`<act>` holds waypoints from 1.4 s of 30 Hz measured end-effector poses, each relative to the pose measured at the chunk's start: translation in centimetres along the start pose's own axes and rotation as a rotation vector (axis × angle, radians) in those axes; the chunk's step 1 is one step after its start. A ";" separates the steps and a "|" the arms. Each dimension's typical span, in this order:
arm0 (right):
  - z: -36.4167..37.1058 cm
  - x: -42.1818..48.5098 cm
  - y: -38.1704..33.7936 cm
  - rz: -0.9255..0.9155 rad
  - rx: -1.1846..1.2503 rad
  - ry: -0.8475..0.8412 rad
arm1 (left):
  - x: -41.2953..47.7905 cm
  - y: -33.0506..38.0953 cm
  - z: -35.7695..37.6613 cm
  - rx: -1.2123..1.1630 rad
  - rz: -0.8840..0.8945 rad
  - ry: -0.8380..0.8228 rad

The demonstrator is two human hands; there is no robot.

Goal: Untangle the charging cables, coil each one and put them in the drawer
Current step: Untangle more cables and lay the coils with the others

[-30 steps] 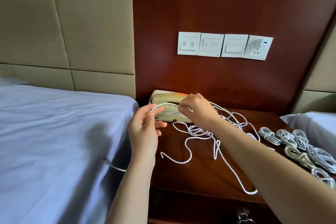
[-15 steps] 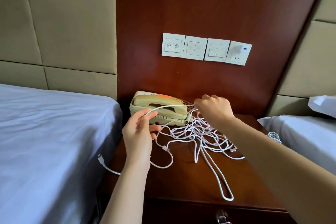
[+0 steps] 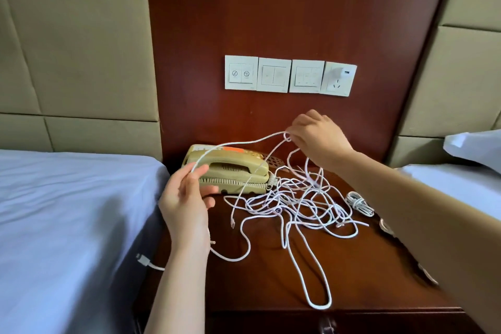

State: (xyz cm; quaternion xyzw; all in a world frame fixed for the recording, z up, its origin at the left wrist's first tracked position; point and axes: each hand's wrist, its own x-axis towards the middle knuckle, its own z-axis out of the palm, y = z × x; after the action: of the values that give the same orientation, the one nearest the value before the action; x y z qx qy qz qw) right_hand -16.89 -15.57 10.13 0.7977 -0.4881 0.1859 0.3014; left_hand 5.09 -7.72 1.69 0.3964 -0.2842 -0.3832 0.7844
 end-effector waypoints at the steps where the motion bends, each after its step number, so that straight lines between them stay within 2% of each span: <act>1: -0.3 -0.3 -0.2 -0.096 0.039 0.026 | 0.1 0.1 0.0 -0.057 -0.034 0.013; 3: -0.7 -0.7 -0.6 -0.198 0.101 0.077 | 0.0 0.0 0.2 -0.131 -0.125 0.016; 6: -1.7 -1.1 -2.1 -0.199 0.237 0.046 | -0.6 -0.3 1.1 -0.148 -0.264 -0.008; 9: -2.3 -1.4 -4.2 -0.268 0.293 0.017 | -1.5 -0.5 1.9 -0.114 -0.306 -0.105; 13: -2.4 -2.1 -6.9 -0.326 0.280 -0.032 | -2.4 -0.3 2.8 0.033 -0.264 -0.207; 16: -2.2 -2.4 -8.6 -0.349 0.192 -0.216 | -2.6 0.0 3.1 0.098 -0.175 -0.261; 18: -2.5 -2.3 -9.4 -0.377 0.110 -0.300 | -2.3 -0.3 2.9 0.158 -0.126 -0.234; 21: -3.0 -1.8 -9.7 -0.393 0.059 -0.308 | -1.5 -0.7 2.4 0.226 -0.061 -0.126; 30: -0.9 0.6 -4.1 0.014 0.185 -0.371 | -0.5 0.5 0.6 0.043 -0.135 -0.029; 37: -0.7 2.1 -0.7 0.310 0.170 -0.274 | 0.2 1.3 -1.1 -0.090 -0.214 0.073; 40: -0.9 2.8 0.7 0.354 0.308 -0.236 | 0.7 1.4 -1.7 -0.140 -0.236 0.095; 42: -1.8 3.0 0.8 0.292 0.405 -0.198 | 1.0 1.3 -2.1 -0.145 -0.251 0.113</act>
State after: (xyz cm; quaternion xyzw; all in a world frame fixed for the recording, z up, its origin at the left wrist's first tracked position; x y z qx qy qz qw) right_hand -16.19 -16.69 13.49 0.7772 -0.5779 0.2426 0.0564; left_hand 7.71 -7.19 1.79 0.3918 -0.1593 -0.4747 0.7718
